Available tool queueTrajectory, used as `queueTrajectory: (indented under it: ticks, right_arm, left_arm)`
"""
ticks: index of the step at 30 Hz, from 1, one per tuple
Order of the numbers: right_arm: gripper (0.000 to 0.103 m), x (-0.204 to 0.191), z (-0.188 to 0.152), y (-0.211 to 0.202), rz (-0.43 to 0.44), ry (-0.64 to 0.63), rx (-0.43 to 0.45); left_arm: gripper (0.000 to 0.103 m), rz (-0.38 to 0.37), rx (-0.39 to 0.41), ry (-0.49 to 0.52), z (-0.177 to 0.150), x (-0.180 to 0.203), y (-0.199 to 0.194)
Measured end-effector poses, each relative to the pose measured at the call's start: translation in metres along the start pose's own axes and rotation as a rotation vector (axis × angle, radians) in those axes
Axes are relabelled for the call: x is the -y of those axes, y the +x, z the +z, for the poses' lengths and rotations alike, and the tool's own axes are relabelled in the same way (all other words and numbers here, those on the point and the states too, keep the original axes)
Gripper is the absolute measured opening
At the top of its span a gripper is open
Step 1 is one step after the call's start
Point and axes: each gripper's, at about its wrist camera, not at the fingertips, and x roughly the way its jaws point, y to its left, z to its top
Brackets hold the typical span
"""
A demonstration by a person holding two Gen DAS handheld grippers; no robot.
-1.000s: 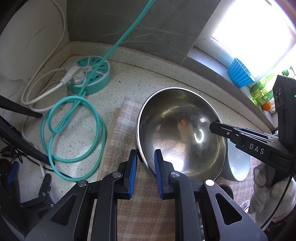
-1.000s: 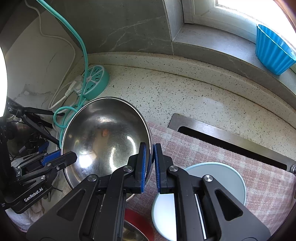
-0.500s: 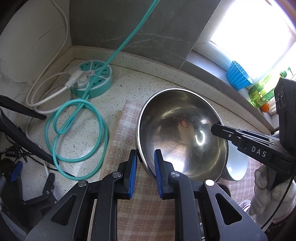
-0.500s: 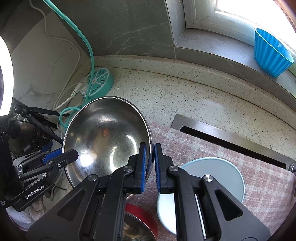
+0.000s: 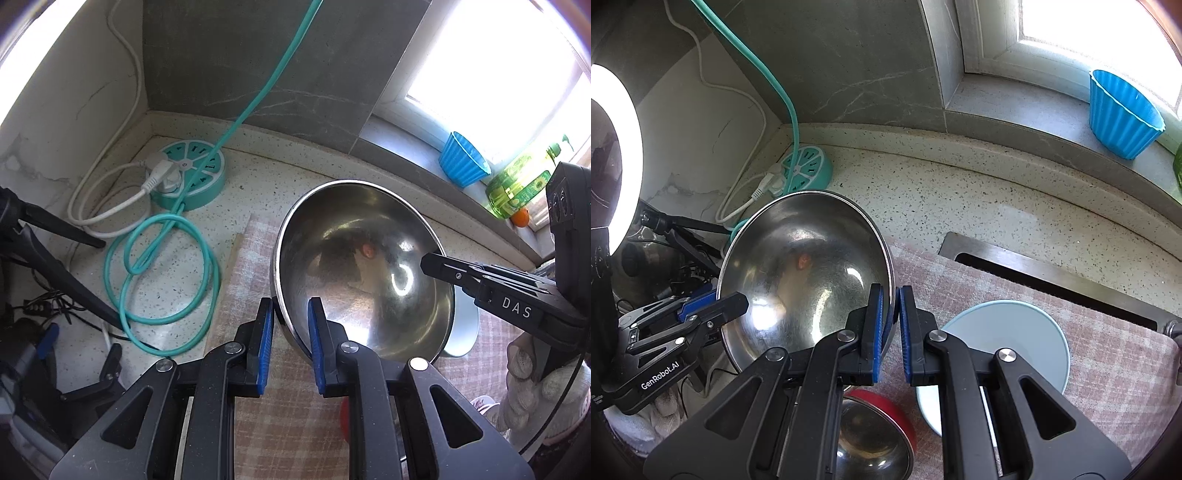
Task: Organize plates and bowls
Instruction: 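Lift the large steel bowl and carry it toward the plate stack, then lower the steel bowl onto the cloth beside the plates and open the right gripper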
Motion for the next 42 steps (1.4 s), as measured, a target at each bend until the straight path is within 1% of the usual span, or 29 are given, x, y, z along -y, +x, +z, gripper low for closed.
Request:
queueTrajectory:
  ticks: [11, 21, 35, 42]
  right_arm:
    - [0.009, 0.003, -0.008, -0.036, 0.0, 0.007, 0.04]
    - [0.009, 0.025, -0.026, -0.077, -0.021, 0.038, 0.079]
    - [0.01, 0.095, -0.082, -0.133, -0.082, 0.145, 0.101]
    - [0.01, 0.133, -0.112, -0.15, -0.116, 0.209, 0.091]
  left_arm:
    - [0.017, -0.012, 0.037, 0.037, -0.004, 0.02, -0.025]
    - [0.017, -0.042, 0.053, 0.092, -0.014, 0.054, -0.037]
    - [0.017, -0.13, 0.016, 0.196, -0.035, 0.129, -0.029]
    - [0.017, -0.161, -0.029, 0.248, -0.047, 0.172, -0.014]
